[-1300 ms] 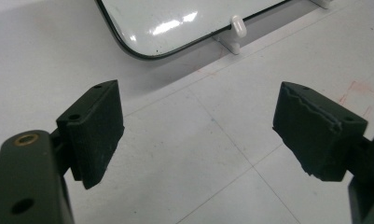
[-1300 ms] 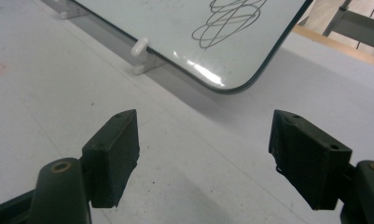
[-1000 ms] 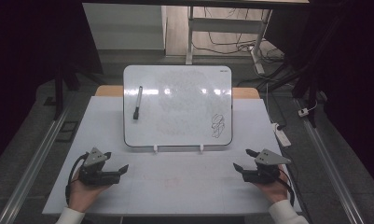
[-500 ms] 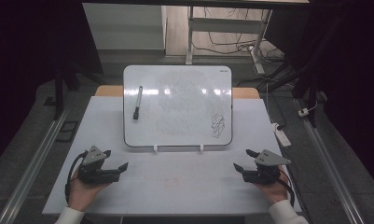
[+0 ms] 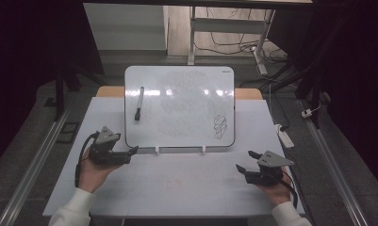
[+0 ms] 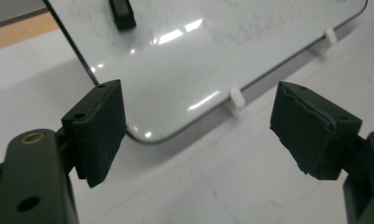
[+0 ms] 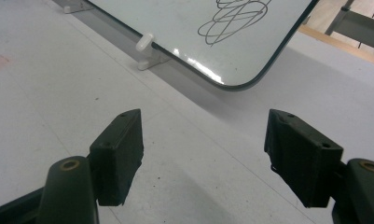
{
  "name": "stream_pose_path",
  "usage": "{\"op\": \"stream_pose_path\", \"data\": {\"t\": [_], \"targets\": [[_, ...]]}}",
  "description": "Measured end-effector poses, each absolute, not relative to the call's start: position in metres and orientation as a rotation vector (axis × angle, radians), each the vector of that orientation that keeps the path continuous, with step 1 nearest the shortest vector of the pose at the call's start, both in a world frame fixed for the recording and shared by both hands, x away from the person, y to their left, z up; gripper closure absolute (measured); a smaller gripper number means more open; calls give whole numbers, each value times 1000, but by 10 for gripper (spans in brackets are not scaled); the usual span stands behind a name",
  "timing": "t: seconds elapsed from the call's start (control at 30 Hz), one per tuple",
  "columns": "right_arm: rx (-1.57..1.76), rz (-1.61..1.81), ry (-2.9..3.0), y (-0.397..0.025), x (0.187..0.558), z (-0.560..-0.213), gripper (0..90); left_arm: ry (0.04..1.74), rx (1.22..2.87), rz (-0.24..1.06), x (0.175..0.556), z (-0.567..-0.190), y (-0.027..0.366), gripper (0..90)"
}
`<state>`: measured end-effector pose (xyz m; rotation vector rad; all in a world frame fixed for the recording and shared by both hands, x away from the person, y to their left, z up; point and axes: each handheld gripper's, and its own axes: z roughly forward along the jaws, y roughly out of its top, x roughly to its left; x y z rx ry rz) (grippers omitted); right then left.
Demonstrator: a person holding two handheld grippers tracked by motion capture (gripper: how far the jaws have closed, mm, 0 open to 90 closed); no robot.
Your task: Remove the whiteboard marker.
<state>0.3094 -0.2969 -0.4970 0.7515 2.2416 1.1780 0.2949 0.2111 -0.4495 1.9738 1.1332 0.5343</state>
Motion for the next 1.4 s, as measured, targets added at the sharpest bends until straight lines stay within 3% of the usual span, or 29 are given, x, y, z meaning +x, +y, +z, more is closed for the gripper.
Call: {"op": "stream_pose_path", "data": {"t": [0.53,1.4], "targets": [[756,1184,2250,-295,311,-498,288,1142,1960,585,359,-416,191,219],[754,1144,2283,-291,313,-504,294,1220,1924,735,420,-411,192,324]]}}
